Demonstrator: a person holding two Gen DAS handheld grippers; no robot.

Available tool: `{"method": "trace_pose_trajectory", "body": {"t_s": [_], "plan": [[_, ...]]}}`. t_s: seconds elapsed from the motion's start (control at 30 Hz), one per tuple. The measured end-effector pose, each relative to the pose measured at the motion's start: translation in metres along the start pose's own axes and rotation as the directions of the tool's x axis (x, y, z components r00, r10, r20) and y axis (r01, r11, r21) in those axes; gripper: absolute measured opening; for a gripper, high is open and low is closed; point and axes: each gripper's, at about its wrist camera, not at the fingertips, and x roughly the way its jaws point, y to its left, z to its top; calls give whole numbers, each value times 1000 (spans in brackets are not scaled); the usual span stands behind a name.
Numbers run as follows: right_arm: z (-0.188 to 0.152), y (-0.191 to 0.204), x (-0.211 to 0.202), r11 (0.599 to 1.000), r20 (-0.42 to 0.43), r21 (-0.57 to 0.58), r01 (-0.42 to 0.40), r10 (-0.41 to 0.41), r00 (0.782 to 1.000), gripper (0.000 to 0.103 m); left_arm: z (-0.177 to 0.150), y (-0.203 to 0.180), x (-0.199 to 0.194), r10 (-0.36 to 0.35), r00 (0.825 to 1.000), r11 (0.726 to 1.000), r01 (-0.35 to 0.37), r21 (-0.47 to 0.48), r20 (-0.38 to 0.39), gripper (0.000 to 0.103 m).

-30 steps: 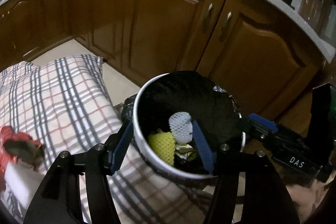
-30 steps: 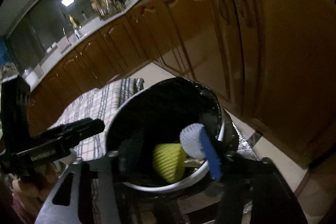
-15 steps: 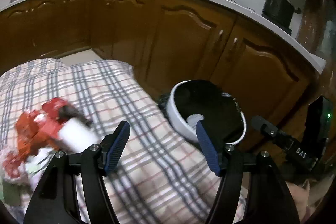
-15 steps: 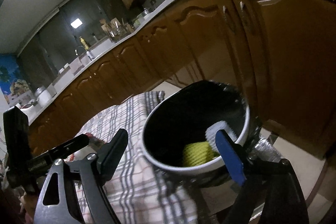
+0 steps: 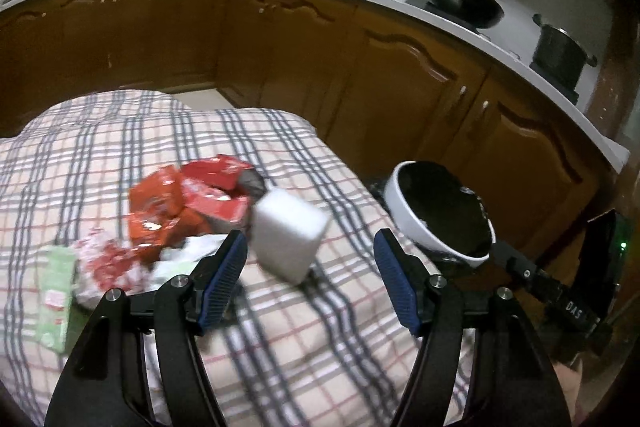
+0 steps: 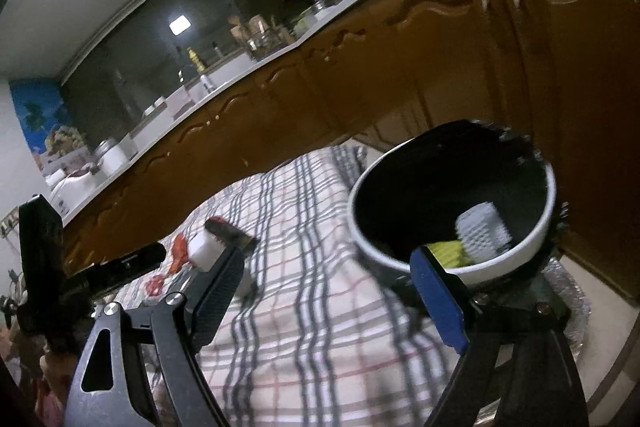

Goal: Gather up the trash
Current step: 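Grasp the white box with the right tool while the left grasps the orange wrapper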

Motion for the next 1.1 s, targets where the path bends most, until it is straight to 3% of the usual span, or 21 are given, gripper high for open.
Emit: {"method": "trace_pose_trajectory", "body": {"t_s": [0.37, 0.67, 1.1], "plan": [[-18, 50, 23, 983, -69, -148, -106, 96, 993, 87, -10, 54, -27, 80, 997, 996, -80, -41, 1, 67], [-20, 87, 51, 958, -140, -237, -160, 129, 982, 87, -1, 81, -27, 121, 993, 992, -121, -31, -15, 71], [-10, 110, 102, 938, -214, -301, -174, 111, 970, 86, 23, 108, 29, 53, 987, 997, -59, -39, -152, 71]]}}
